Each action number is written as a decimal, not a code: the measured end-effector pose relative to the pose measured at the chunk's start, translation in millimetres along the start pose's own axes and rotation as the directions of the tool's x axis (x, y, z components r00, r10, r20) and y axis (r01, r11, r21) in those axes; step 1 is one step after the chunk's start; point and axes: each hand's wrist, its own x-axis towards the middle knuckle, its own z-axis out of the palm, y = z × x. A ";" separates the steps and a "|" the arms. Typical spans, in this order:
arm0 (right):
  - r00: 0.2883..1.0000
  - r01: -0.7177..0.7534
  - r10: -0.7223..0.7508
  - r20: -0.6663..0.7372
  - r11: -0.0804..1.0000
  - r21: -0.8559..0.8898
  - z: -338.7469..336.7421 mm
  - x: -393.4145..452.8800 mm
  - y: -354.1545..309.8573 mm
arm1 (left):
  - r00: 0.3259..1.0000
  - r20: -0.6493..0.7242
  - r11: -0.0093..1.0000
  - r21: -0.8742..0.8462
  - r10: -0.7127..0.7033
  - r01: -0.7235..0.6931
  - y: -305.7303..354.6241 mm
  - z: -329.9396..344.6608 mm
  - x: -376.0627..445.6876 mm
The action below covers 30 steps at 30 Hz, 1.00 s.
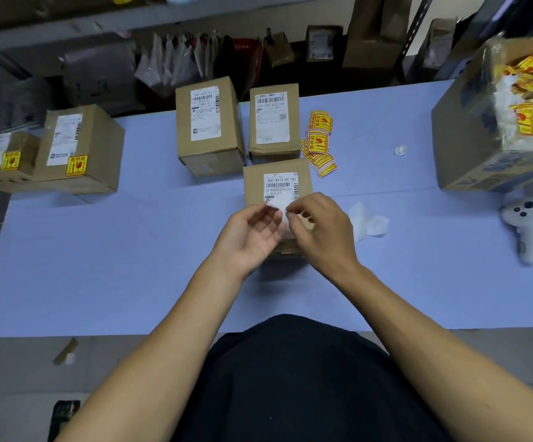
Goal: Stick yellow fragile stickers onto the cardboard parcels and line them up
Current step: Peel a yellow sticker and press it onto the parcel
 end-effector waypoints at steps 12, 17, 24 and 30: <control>0.453 -0.706 0.534 0.714 -0.275 0.653 -14.4 2.9 -13.9 | 0.966 0.053 0.829 0.502 0.255 -0.247 -11.1 -2.8 3.1; 0.538 -0.818 0.666 0.517 0.265 0.510 -19.5 0.2 -6.1 | 0.809 0.234 0.341 0.818 0.540 -0.464 -9.1 -9.6 11.1; 0.685 -0.729 0.546 0.483 0.526 0.438 -38.2 7.1 11.0 | 0.856 0.357 0.333 0.810 0.374 -0.483 -1.7 -5.5 9.6; 0.672 -0.738 0.554 0.491 0.559 0.379 -34.5 6.5 19.1 | 0.939 0.238 0.403 0.856 0.248 -0.323 -7.2 -6.4 21.8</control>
